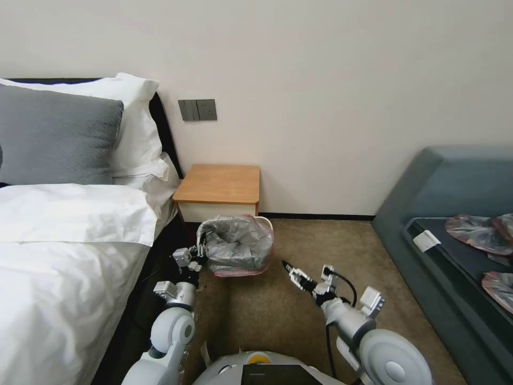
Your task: Pick up the garbage bag from the table and place it over the trash can.
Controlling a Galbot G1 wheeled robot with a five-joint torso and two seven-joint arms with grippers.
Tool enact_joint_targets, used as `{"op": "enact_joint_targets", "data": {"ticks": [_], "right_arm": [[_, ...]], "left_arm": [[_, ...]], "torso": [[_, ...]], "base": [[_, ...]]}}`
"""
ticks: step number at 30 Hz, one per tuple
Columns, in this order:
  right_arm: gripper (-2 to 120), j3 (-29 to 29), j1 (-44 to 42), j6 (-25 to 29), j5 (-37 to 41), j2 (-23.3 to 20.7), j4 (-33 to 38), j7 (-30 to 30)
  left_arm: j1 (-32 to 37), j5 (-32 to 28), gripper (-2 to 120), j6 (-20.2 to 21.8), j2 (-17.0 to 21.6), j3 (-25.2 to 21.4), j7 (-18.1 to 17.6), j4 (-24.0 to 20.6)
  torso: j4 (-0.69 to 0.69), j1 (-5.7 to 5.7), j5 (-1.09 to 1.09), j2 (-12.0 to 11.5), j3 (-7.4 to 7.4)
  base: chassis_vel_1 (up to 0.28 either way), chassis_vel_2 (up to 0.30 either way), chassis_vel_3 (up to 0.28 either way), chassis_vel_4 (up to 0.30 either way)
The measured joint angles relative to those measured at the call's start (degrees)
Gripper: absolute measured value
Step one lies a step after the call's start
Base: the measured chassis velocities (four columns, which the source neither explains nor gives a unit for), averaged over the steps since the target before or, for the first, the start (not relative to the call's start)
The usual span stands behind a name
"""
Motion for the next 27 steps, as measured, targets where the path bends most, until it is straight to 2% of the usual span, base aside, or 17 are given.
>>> {"op": "enact_joint_targets", "data": {"ticks": [1, 2, 5, 6, 8, 9, 19, 25, 27], "right_arm": [[82, -0.1, 1.8, 1.8, -0.9, -0.6, 0.0, -2.8], [82, -0.1, 1.8, 1.8, -0.9, -0.6, 0.0, -2.8], [96, -0.8, 5.9, 7.3, -9.9, -2.9, -0.2, -12.2], [96, -0.8, 5.9, 7.3, -9.9, -2.9, -0.2, -12.2], [100, -1.8, 8.3, 11.9, -20.3, -4.2, -2.5, -19.0], [100, -2.3, 9.1, 12.9, -22.7, -4.4, -3.4, -20.3], [100, -8.0, 11.9, 17.2, -33.3, -3.8, -9.6, -23.3], [100, -9.0, 13.0, 18.8, -34.9, -3.0, -12.6, -23.6], [92, -9.2, 13.6, 19.2, -35.0, -2.8, -13.7, -23.5]], "left_arm": [[0.0, 0.0, 9, 0.0, 0.0, 0.1, 0.0, 0.0], [0.0, 0.0, 9, 0.0, 0.0, 0.1, 0.0, 0.0], [0.2, 0.0, 9, 0.0, 0.2, 0.3, 0.0, -0.5], [0.2, 0.0, 9, 0.0, 0.2, 0.3, 0.0, -0.5], [0.4, 0.1, 9, 0.0, 0.4, 0.4, 0.0, -0.9], [0.4, 0.1, 9, 0.0, 0.4, 0.4, 0.0, -0.9], [0.5, 0.5, 9, 0.2, 0.3, 0.5, 0.1, -1.4], [0.5, 0.7, 9, 0.2, 0.1, 0.8, 0.2, -1.5], [0.6, 0.8, 9, 0.2, -0.1, 1.0, 0.2, -1.5]], "torso": [[0.01, 0.0, 0.0, 0.0, 0.0], [0.01, 0.0, 0.0, 0.0, 0.0], [0.01, 0.0, 0.0, 0.0, 0.0], [0.01, 0.0, 0.0, 0.0, 0.0], [0.02, 0.0, 0.0, 0.0, 0.0], [0.02, 0.0, 0.01, 0.0, 0.0], [0.01, 0.0, -0.01, 0.0, 0.0], [0.01, 0.0, 0.0, 0.0, 0.0], [0.01, 0.0, 0.0, 0.0, 0.0]], "base": [[0.0, 0.0, 0.0, 0.0], [0.0, 0.0, 0.0, 0.0], [0.0, 0.0, 0.0, 0.0], [0.0, 0.0, 0.0, 0.0], [0.0, 0.0, 0.0, 0.0], [0.0, 0.0, 0.0, 0.0], [0.0, 0.0, 0.0, 0.0], [0.0, 0.0, 0.0, 0.0], [0.0, 0.0, 0.0, 0.0]]}}
